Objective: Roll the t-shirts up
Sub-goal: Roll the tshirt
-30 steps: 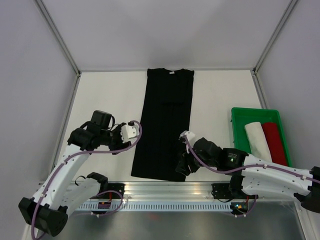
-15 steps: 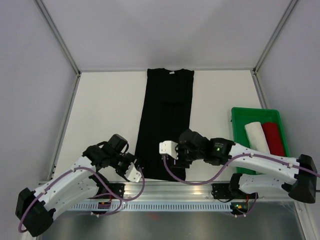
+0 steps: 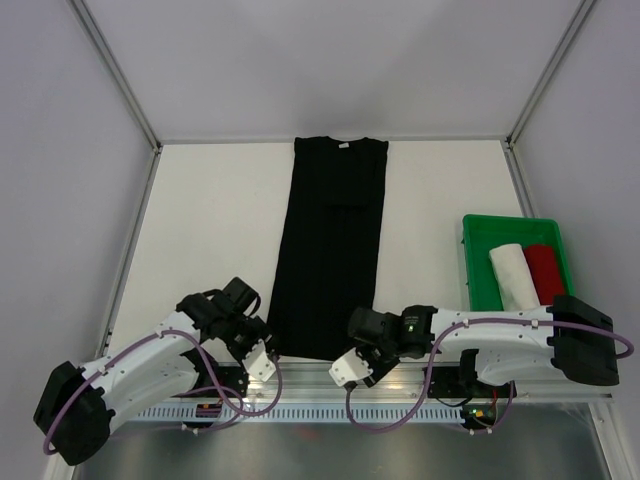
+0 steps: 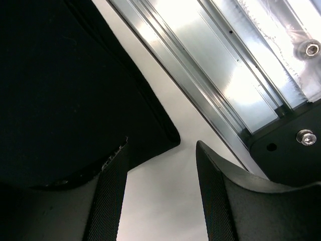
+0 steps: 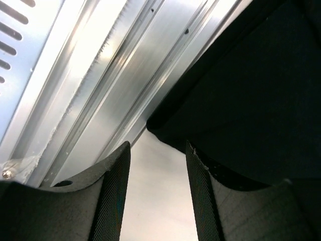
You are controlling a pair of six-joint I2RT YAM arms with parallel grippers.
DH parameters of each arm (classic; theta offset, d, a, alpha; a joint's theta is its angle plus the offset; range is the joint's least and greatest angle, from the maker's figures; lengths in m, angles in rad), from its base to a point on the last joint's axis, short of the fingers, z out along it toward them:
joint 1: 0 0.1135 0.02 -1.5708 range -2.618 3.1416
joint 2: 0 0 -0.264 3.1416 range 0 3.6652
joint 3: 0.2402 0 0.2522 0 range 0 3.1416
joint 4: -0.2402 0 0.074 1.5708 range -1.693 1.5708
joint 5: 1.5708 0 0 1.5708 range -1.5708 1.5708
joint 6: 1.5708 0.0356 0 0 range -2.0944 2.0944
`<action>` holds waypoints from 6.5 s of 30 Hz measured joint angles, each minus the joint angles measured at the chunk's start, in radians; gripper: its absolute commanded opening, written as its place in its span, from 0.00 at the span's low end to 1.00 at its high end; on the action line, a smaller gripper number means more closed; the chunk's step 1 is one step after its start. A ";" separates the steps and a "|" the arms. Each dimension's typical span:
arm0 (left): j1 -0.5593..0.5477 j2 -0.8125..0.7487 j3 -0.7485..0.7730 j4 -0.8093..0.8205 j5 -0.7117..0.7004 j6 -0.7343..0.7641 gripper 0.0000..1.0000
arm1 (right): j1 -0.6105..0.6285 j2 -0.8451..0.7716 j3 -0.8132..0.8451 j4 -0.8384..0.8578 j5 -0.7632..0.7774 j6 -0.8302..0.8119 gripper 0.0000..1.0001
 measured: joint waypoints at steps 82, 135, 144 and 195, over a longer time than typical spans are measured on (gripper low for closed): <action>0.333 0.439 0.220 0.301 0.145 -0.516 0.02 | -0.636 0.141 0.148 0.208 -0.177 0.595 0.36; 0.333 0.433 0.197 0.359 0.097 -0.575 0.02 | -0.495 -0.051 -0.174 0.400 0.011 1.296 0.48; 0.333 0.432 0.197 0.362 0.096 -0.575 0.02 | -0.490 0.004 -0.188 0.476 0.012 1.339 0.18; 0.220 0.394 0.166 0.495 -0.027 -0.716 0.23 | -0.589 0.165 -0.054 0.440 -0.105 1.343 0.00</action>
